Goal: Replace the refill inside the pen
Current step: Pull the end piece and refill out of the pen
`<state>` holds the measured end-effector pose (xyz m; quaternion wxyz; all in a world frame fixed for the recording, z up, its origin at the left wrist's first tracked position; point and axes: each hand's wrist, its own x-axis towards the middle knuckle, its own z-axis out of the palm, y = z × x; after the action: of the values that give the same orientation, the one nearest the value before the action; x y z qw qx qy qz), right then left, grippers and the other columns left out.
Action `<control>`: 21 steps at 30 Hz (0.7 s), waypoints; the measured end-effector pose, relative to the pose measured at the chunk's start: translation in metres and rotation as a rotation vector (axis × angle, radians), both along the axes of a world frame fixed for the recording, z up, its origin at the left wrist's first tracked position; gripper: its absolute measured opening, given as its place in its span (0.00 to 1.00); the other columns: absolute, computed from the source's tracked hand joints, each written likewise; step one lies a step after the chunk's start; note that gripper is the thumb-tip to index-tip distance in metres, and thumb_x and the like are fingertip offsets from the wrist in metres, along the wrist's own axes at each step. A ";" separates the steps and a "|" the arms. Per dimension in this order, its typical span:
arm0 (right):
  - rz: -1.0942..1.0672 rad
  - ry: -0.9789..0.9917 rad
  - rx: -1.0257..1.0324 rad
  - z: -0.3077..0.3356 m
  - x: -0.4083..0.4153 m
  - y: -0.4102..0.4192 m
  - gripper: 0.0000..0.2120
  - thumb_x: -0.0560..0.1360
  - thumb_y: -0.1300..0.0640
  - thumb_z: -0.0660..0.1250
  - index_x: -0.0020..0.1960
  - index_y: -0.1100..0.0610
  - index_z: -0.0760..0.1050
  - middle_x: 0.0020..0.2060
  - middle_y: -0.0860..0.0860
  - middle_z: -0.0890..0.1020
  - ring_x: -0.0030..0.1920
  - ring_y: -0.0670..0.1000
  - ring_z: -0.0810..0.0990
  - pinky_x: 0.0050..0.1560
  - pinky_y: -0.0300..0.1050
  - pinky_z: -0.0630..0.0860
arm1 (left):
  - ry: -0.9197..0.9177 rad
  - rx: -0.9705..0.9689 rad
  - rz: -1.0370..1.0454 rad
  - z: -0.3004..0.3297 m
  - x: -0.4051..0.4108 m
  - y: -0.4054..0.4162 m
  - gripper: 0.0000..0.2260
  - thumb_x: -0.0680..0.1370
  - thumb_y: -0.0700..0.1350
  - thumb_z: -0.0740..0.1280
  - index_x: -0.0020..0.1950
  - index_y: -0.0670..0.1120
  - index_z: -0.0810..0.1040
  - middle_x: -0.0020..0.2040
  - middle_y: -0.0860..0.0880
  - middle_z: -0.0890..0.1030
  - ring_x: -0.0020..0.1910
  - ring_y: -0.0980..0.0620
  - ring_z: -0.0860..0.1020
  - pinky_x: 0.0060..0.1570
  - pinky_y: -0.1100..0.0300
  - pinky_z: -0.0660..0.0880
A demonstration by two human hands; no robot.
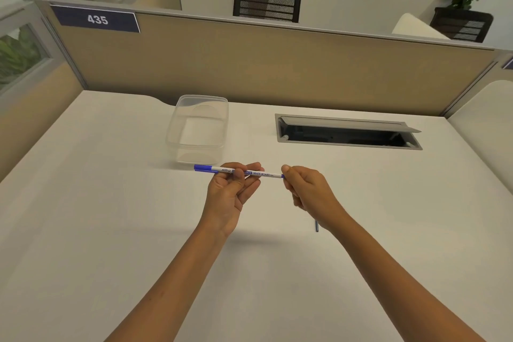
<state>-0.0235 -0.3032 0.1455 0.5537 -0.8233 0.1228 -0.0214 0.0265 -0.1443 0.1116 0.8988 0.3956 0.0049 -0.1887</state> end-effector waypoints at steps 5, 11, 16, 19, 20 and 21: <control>0.086 0.091 0.083 0.001 -0.002 -0.005 0.19 0.76 0.43 0.61 0.35 0.54 0.77 0.23 0.46 0.75 0.23 0.46 0.73 0.22 0.36 0.69 | 0.019 0.004 0.011 -0.005 -0.002 0.003 0.07 0.79 0.38 0.59 0.45 0.43 0.76 0.45 0.47 0.87 0.48 0.48 0.84 0.40 0.61 0.80; 0.124 -0.288 -0.262 -0.005 -0.002 -0.012 0.03 0.72 0.62 0.70 0.44 0.56 0.80 0.35 0.46 0.80 0.35 0.46 0.79 0.27 0.37 0.78 | 0.018 0.004 0.007 -0.005 -0.002 0.003 0.06 0.78 0.38 0.59 0.45 0.43 0.75 0.44 0.47 0.87 0.48 0.48 0.84 0.41 0.61 0.80; 0.064 -0.143 -0.296 -0.010 0.000 -0.013 0.15 0.76 0.47 0.62 0.35 0.53 0.77 0.26 0.44 0.75 0.27 0.45 0.75 0.26 0.39 0.75 | 0.011 -0.007 -0.005 -0.005 -0.001 0.000 0.06 0.79 0.38 0.59 0.45 0.43 0.75 0.45 0.47 0.87 0.49 0.48 0.84 0.41 0.60 0.80; 0.017 0.023 -0.149 -0.012 0.000 -0.012 0.23 0.75 0.38 0.58 0.32 0.53 0.76 0.22 0.45 0.75 0.23 0.44 0.74 0.25 0.38 0.73 | 0.014 -0.005 -0.006 -0.006 -0.001 0.001 0.06 0.78 0.39 0.60 0.46 0.43 0.76 0.45 0.47 0.87 0.49 0.48 0.84 0.41 0.60 0.80; 0.020 0.012 -0.127 -0.012 -0.001 -0.012 0.22 0.75 0.37 0.58 0.33 0.52 0.77 0.23 0.45 0.77 0.24 0.44 0.76 0.25 0.38 0.74 | 0.017 -0.005 -0.004 -0.006 -0.001 0.001 0.06 0.78 0.39 0.60 0.46 0.43 0.76 0.45 0.47 0.87 0.49 0.48 0.84 0.41 0.60 0.81; 0.029 -0.032 -0.110 -0.011 -0.002 -0.011 0.18 0.74 0.38 0.61 0.36 0.50 0.79 0.26 0.45 0.79 0.27 0.45 0.78 0.25 0.38 0.76 | 0.020 -0.004 -0.002 -0.007 0.000 0.002 0.06 0.78 0.38 0.60 0.46 0.43 0.75 0.45 0.47 0.87 0.49 0.48 0.84 0.42 0.60 0.81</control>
<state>-0.0253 -0.3146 0.1349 0.5097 -0.8538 0.1006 -0.0331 0.0260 -0.1425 0.1047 0.8994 0.3917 0.0132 -0.1935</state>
